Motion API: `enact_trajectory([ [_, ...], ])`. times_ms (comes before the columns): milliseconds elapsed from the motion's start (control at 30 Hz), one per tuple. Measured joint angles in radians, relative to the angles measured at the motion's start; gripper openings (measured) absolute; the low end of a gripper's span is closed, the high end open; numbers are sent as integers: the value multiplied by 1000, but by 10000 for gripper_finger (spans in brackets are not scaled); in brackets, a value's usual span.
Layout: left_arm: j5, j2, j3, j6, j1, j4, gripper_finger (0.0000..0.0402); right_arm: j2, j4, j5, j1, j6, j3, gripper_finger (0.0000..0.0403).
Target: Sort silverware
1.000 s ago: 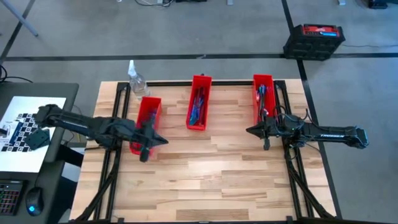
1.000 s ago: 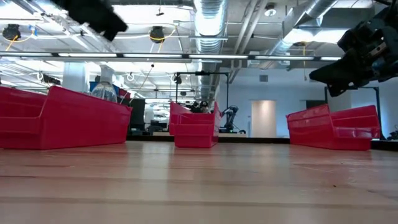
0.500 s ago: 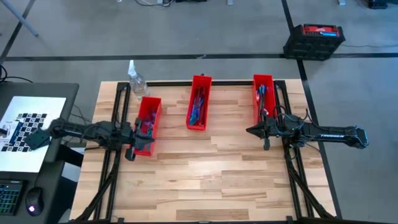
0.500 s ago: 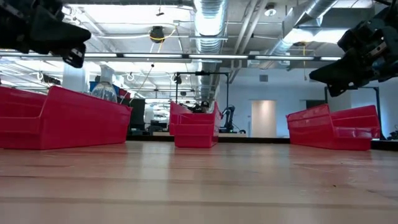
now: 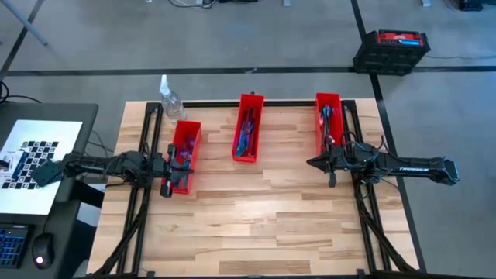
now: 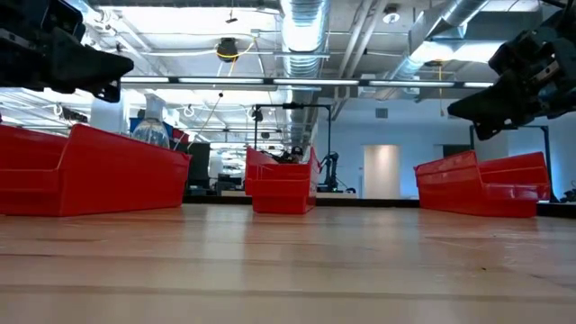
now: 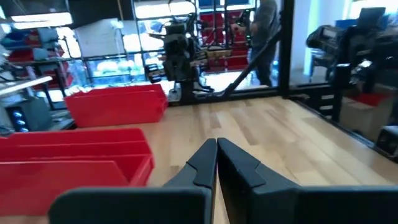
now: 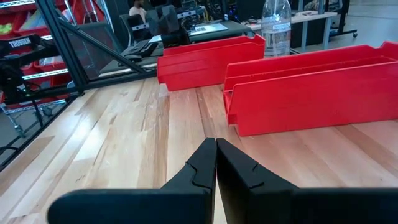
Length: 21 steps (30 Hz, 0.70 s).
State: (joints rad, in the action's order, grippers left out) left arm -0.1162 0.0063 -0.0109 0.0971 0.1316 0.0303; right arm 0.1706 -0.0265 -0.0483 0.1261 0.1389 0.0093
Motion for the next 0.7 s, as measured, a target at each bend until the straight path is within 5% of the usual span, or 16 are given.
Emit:
enact_trajectory([
  [700, 2, 0, 3, -57, -23, -1, 0, 0, 2, 0, 0, 2, 1, 1],
])
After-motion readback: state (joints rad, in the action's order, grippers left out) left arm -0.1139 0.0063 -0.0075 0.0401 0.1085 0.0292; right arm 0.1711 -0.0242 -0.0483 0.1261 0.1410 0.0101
